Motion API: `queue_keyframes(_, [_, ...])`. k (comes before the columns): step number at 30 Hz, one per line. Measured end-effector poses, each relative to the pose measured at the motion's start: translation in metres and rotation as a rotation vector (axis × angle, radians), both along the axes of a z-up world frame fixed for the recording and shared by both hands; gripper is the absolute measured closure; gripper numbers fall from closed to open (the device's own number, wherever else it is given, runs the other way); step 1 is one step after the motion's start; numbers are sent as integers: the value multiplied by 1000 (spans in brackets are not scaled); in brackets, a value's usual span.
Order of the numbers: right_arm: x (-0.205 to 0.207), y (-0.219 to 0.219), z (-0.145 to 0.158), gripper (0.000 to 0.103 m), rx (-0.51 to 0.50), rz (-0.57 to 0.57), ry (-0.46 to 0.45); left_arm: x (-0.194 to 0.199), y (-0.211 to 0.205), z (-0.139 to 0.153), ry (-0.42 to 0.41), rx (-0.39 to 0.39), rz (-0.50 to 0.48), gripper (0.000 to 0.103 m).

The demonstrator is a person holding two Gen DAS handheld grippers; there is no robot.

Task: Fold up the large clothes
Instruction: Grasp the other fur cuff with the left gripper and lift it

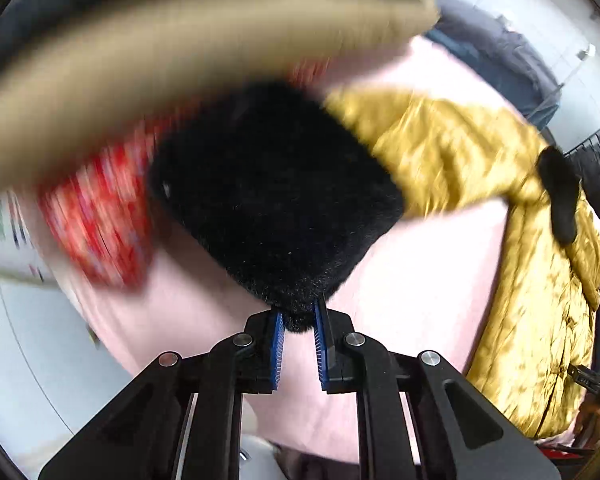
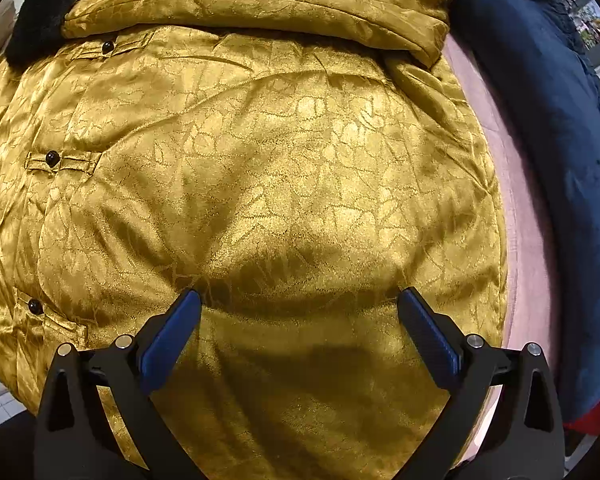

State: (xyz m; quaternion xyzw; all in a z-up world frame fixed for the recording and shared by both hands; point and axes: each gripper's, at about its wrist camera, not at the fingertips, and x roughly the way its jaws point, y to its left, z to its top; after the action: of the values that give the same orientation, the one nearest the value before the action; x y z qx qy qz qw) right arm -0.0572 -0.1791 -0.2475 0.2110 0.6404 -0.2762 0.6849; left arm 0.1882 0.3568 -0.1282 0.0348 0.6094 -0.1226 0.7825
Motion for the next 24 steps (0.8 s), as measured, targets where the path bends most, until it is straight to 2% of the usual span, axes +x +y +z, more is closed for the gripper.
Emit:
queue_keyframes(2, [1,-2,-1,6,7,14,-2,-9,11,-13,36,-57,111,89])
queue_keyframes(4, [1,-4,-1,6,12,37,-1,-17,24,-4,3,-210,227,84])
queue_keyframes(6, [3,-5,-1,6,16,52,3,-26,39,13,-70,-352,331,50])
queue_keyframes(7, [3,-6,-1,6,18,54,3,-28,45,20,-101,-390,378,23])
queue_keyframes(8, [4,-6,-2,6,20,54,2,-30,52,26,-134,-452,434,19])
queue_keyframes(10, [4,-6,-2,6,20,56,0,-26,62,26,-115,-557,503,19])
queue_keyframes(12, [4,-6,-2,6,18,57,-4,-18,64,13,-70,-588,594,19])
queue_keyframes(17, [5,-7,-3,6,10,52,-4,1,43,-35,62,-705,724,19])
queue_keyframes(20, [3,-6,0,6,6,47,6,7,46,-55,89,-707,804,19])
queue_keyframes(23, [5,-3,1,6,-5,46,14,19,44,-69,94,-654,826,21])
queue_keyframes(24, [5,-3,2,6,-9,45,16,23,44,-70,87,-658,836,21])
